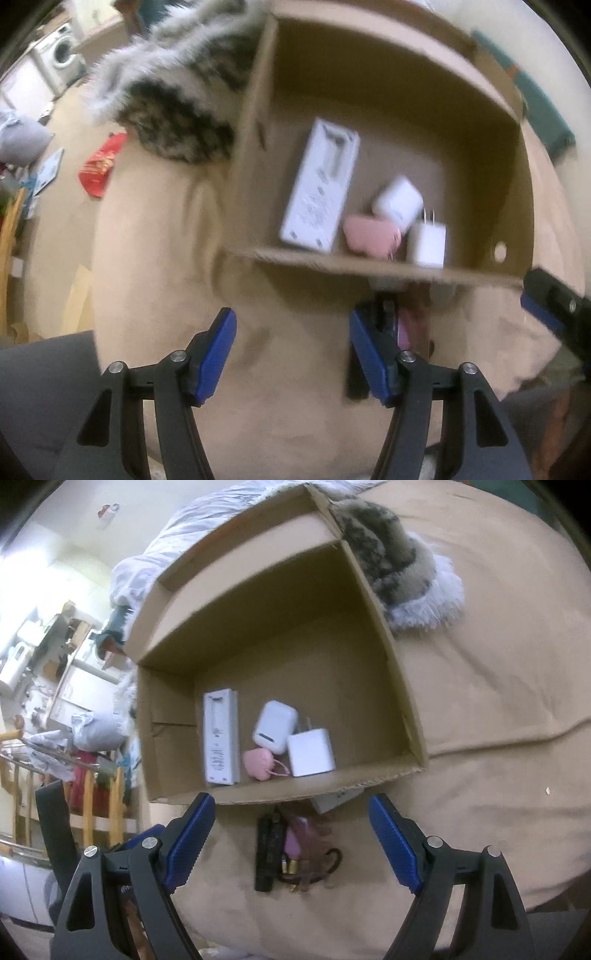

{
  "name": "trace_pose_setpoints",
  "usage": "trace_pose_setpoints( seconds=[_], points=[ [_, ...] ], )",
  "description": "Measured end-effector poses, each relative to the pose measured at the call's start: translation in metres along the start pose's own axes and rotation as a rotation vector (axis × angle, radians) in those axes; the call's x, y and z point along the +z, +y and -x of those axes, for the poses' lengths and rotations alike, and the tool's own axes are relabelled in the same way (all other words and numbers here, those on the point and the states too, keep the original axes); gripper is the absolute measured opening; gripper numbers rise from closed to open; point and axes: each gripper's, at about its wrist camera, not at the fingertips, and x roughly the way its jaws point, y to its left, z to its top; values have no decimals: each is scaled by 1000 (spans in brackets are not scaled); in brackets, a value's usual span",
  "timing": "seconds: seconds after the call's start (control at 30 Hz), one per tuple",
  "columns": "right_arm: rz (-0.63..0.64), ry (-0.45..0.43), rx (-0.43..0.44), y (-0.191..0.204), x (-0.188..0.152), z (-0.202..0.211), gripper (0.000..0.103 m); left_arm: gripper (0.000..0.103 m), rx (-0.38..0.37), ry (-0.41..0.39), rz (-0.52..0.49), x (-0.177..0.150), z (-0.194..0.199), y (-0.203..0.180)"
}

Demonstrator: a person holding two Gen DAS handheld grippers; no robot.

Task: Organize rigid objects
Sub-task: 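Withdraw both tools from the box toward the black flashlight, then grasp the black flashlight with the left tool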

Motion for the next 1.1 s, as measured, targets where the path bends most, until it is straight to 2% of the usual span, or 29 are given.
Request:
trace_pose_setpoints(
  seconds=[0.1,0.17,0.33,0.5,0.63,0.7,0.73,0.77,0.8,0.9,1.1],
  points=[
    [-38,34,-16,-9,-5,-12,90,61,-25,96,-30,-7,-25,-11],
    [-47,48,-10,-12,-4,-16,90,61,-24,133,-30,-9,-37,-14],
    [-44,67,-34,-15,-4,-22,90,60,-25,180,-39,-9,-61,-21],
    [-52,80,-49,-17,-4,-27,90,60,-65,188,-44,-4,-65,-28],
    [-55,87,-59,-19,-4,-29,90,60,-45,206,-102,-8,-75,-40],
    [-63,94,-60,-21,-4,-31,90,54,-25,214,-133,-9,-80,-46],
    [-68,100,-58,-22,-4,-32,90,46,-21,211,-139,-8,-81,-47],
    [-71,108,-54,-23,-4,-35,90,27,-31,203,-140,-7,-80,-48],
    [-71,116,-49,-23,-5,-37,90,17,-59,203,-137,-6,-79,-48],
    [-61,143,-53,-23,-6,-44,90,17,-62,209,-95,-7,-74,-48],
    [-59,183,-114,-29,1,-66,90,17,-12,182,-32,-2,-64,-22]
  ],
)
